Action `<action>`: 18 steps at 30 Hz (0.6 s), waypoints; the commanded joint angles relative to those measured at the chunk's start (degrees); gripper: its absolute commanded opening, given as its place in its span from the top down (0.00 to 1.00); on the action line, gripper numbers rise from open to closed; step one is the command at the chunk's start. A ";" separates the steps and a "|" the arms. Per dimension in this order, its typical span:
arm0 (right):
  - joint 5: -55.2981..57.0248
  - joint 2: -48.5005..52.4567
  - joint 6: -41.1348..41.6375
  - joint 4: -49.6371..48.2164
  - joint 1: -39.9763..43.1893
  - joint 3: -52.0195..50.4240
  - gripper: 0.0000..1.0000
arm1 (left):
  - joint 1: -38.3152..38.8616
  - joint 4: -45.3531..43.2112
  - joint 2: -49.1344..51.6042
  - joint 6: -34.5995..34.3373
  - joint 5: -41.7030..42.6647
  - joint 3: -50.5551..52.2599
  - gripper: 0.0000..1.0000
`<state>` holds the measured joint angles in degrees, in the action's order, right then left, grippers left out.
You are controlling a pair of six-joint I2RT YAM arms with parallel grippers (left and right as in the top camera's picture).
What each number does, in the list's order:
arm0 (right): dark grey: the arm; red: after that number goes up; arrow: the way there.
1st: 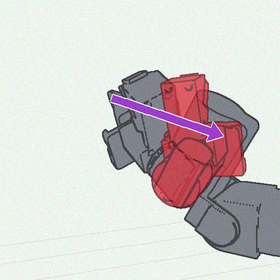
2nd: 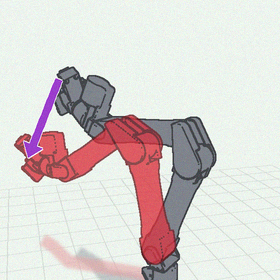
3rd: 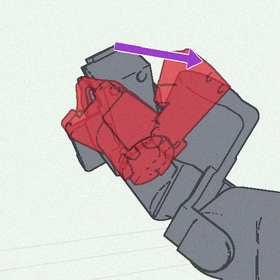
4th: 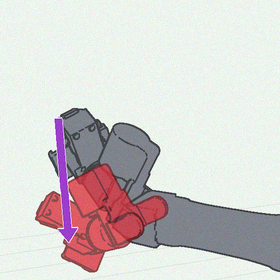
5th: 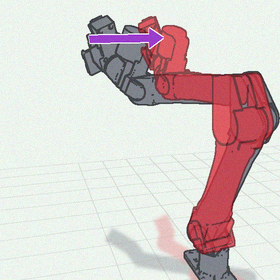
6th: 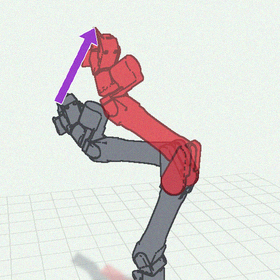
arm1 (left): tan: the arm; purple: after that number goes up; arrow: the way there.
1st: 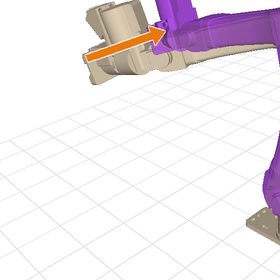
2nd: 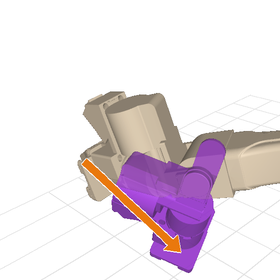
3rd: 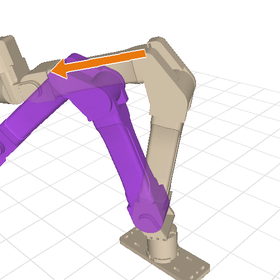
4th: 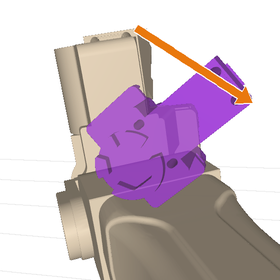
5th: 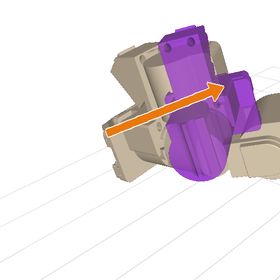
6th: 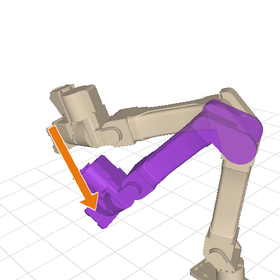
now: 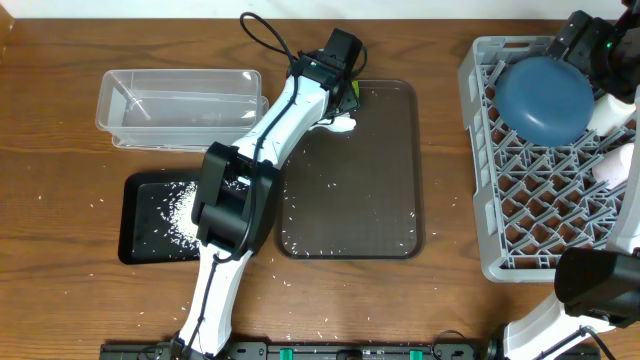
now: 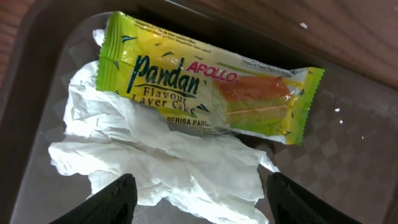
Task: Sort waste into correct bins and load items into the dishwasher rack
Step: 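Close the left gripper on the white tissue and lift it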
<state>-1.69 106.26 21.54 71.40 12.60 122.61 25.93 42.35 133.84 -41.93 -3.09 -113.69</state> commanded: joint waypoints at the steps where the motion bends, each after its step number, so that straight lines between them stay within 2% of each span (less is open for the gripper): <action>1: 0.15 -0.17 0.72 0.17 0.09 0.24 0.01 | -0.17 0.35 -0.09 -3.21 -1.46 1.33 0.30; 7: 0.15 -0.17 0.72 0.17 0.09 0.24 0.01 | -0.17 0.39 -0.09 -6.45 -1.46 2.95 0.30; 13: 0.15 -0.17 0.72 0.17 0.09 0.24 0.01 | -0.17 0.37 -0.09 -6.67 -1.46 3.02 0.31; 18: 0.15 -0.17 0.72 0.17 0.09 0.24 0.01 | -0.13 0.42 -0.09 -6.67 -1.46 3.02 0.45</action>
<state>-1.69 106.26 21.54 71.40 12.60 122.61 25.93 42.57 133.84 -48.25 -3.40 -111.09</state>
